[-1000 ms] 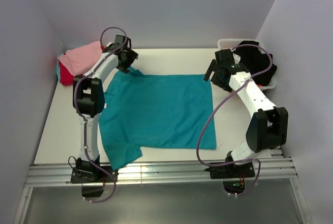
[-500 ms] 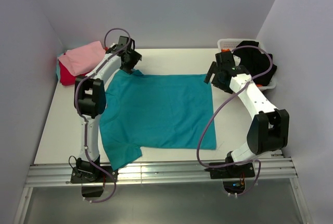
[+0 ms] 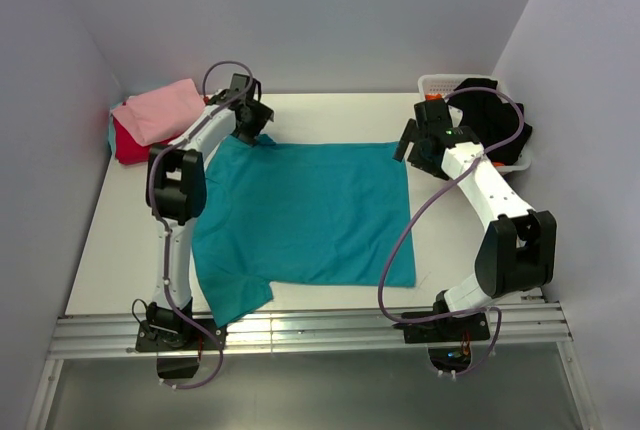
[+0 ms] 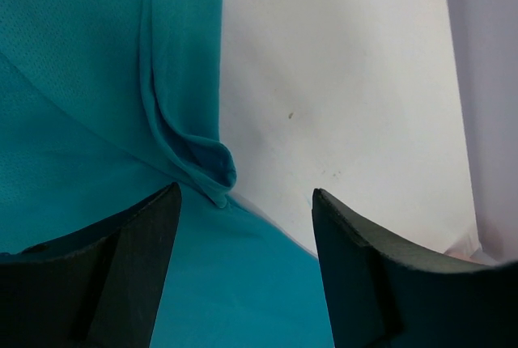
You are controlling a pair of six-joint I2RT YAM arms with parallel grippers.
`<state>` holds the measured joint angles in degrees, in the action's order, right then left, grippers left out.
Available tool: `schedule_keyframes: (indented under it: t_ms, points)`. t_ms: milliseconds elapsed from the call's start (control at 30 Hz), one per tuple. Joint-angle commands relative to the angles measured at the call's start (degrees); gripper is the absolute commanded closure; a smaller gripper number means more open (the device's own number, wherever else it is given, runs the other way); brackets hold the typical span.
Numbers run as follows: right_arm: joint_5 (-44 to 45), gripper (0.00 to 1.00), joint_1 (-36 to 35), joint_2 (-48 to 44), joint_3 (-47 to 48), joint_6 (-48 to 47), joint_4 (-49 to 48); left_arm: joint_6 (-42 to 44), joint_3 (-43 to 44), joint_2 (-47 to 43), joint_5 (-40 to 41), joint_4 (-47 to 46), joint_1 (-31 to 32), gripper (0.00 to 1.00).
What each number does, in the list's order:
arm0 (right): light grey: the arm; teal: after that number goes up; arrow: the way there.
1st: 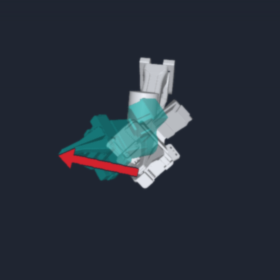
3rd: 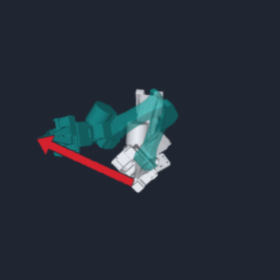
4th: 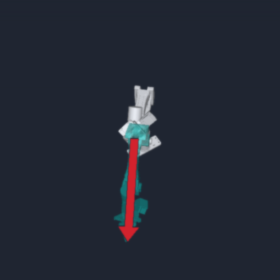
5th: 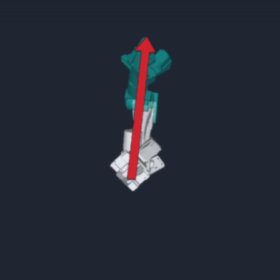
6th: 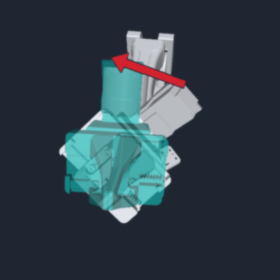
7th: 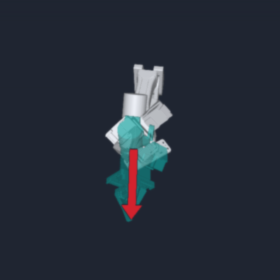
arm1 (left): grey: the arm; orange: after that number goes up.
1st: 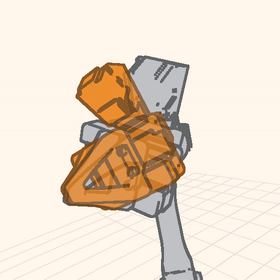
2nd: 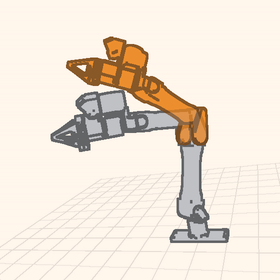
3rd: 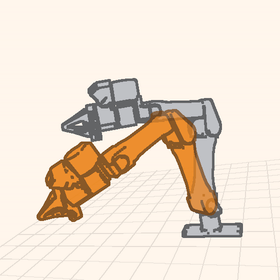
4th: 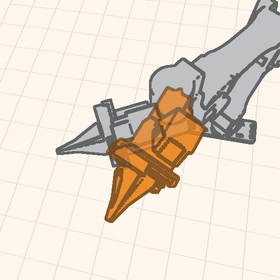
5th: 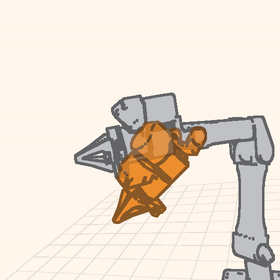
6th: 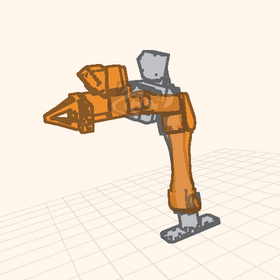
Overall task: Fold and stack the t-shirts
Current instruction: Flatten out the tshirt
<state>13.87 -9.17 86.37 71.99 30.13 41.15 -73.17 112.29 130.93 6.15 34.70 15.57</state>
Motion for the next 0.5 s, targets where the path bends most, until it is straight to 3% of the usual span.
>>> schedule_keyframes:
  t_ms: [0, 267, 367, 400, 467]
  points:
    - [1.6, 0.01, -0.06, -1.2, 0.09, -0.95, -0.63, -1.28, 0.56, 1.6, -0.62, -0.77, 0.34, 0.29]
    - [2.48, 0.01, 0.11, -0.67, 0.17, -1.56, -0.63, -1.01, 2.67, 3.62, -0.97, -0.68, 0.34, 0.35]
    - [2.66, 0.01, 0.03, -0.41, 0.26, -1.57, -0.63, -1.01, 3.28, 4.33, -0.97, -0.86, 0.34, 0.48]
    - [2.74, 0.01, 0.03, -0.24, 0.26, -1.65, -0.63, -1.1, 3.72, 4.59, -0.88, -0.69, 0.34, 0.58]
    - [2.92, 0.01, 0.03, -0.15, 0.17, -1.74, -0.72, -1.1, 4.08, 4.77, -0.88, -0.86, 0.34, 0.69]
